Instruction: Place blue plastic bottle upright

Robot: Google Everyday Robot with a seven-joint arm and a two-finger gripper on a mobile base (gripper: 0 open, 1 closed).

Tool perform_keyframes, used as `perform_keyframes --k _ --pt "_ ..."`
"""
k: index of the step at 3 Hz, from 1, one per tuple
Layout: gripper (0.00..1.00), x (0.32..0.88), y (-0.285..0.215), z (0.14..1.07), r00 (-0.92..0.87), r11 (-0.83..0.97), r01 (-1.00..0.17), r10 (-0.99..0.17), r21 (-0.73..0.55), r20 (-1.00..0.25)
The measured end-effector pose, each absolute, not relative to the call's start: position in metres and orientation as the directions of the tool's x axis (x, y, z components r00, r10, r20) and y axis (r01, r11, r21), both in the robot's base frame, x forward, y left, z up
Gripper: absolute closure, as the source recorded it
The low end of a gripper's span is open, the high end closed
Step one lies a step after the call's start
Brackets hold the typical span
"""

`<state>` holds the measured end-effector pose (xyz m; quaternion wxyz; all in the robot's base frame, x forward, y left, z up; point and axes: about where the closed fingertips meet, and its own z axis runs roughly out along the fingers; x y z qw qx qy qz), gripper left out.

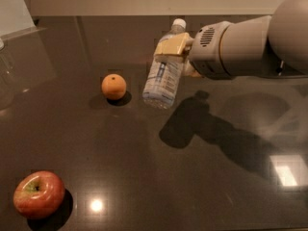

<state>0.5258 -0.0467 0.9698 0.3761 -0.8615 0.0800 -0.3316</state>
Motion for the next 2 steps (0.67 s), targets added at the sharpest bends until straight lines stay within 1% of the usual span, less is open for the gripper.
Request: perform_keyframes --k 1,2 --pt "1.00 0.522 -0.048 0.969 0.751 -0.656 0.216 -0.362 -0.724 0.552" --pt "1.00 0.517 -0.059 0.961 0.681 -0.665 0.351 -0.302 -0.659 0.667"
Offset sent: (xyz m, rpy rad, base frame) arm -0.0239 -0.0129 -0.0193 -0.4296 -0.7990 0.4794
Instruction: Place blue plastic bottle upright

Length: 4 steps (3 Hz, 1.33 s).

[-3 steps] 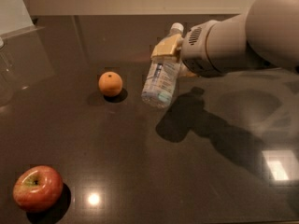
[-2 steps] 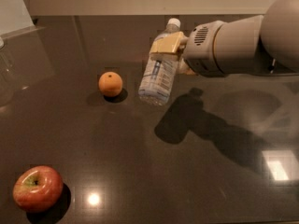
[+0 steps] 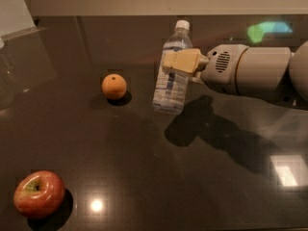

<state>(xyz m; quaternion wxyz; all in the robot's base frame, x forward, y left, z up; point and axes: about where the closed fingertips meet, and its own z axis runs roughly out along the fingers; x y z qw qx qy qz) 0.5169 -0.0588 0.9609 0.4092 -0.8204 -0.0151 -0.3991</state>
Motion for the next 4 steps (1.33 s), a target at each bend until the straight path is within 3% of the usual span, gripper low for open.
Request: perform_keyframes --k 2,4 --pt "1.00 0.503 -0.083 0.936 0.369 -0.731 0.578 -0.163 -0.363 0.915" --pt "1.00 0.482 -0.058 0.960 -0.051 -0.696 0.713 0.069 0.085 0.996"
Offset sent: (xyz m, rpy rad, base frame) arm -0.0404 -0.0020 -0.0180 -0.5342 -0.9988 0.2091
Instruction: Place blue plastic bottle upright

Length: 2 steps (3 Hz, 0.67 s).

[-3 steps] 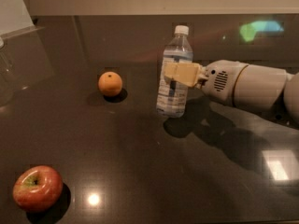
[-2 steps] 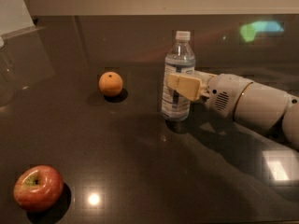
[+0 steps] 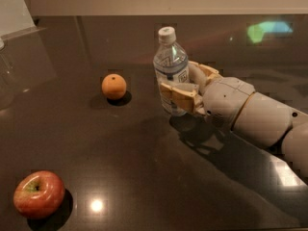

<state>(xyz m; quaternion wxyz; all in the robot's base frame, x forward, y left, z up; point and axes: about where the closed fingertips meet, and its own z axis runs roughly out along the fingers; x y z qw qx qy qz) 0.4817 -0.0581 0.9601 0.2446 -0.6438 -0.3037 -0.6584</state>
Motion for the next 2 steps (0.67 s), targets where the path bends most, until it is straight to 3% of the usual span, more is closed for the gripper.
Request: perform_keyframes --k 1,2 --pt "1.00 0.4774 -0.0521 0.9555 -0.140 -0.675 0.705 0.169 0.218 0.976" --pt "1.00 0.4772 -0.0516 0.9456 -0.148 -0.681 0.684 0.222 0.262 0.964"
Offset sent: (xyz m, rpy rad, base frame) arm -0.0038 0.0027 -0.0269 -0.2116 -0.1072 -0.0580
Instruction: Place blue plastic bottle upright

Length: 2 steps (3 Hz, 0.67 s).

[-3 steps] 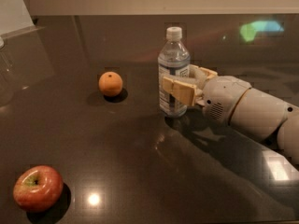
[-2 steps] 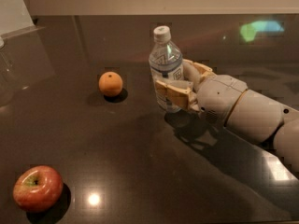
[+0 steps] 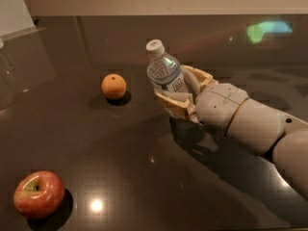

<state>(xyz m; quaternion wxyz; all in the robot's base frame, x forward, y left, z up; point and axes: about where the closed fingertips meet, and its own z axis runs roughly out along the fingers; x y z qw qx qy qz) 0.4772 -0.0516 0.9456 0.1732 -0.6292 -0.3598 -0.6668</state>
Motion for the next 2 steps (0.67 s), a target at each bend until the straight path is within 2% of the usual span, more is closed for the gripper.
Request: perform_keyframes --k 2 --pt "1.00 0.4776 -0.0514 0.9402 -0.033 -0.744 0.652 0.164 0.146 0.986"
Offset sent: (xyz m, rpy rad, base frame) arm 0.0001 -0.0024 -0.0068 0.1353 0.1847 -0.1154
